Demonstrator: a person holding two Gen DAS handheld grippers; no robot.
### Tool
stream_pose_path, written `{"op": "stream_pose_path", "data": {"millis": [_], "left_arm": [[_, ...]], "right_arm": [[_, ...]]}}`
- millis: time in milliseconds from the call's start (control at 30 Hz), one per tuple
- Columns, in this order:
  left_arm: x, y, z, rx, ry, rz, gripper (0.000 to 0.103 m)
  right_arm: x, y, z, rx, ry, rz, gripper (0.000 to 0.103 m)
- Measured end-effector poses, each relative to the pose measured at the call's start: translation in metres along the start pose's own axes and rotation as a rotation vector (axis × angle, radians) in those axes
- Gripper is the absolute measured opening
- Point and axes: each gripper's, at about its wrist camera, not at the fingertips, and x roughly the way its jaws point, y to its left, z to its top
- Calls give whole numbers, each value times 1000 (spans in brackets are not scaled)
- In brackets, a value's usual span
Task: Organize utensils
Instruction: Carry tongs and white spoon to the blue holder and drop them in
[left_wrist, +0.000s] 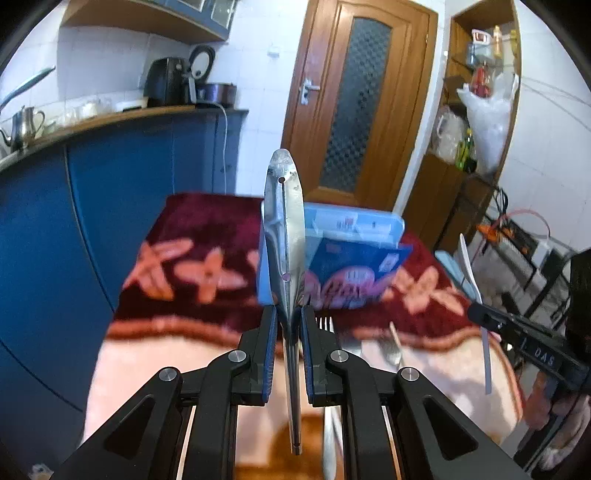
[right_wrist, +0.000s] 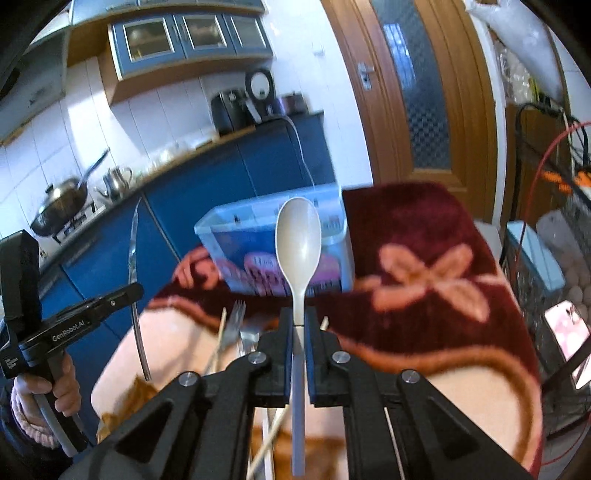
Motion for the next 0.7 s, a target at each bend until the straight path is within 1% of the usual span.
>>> {"op": "stream_pose_path", "data": {"millis": [67,300,433,567,700], "left_arm": [[0,0,15,-5,-33,-5,13],[3,-8,66,29,-149,-13,13],[15,-14,91,45,-200,3,12],[32,-15,108,28,-234,1,12],[50,-13,118,14,-279,20,13]], "right_arm": [[-3,-1,7,3,-30,9,7],[14,-4,46,-8,-121,10,7],[26,-7,62,-8,-153,17,7],[42,-5,78,-46,-188,-1,7],[58,-5,91,-61,-238,6,7]]}}
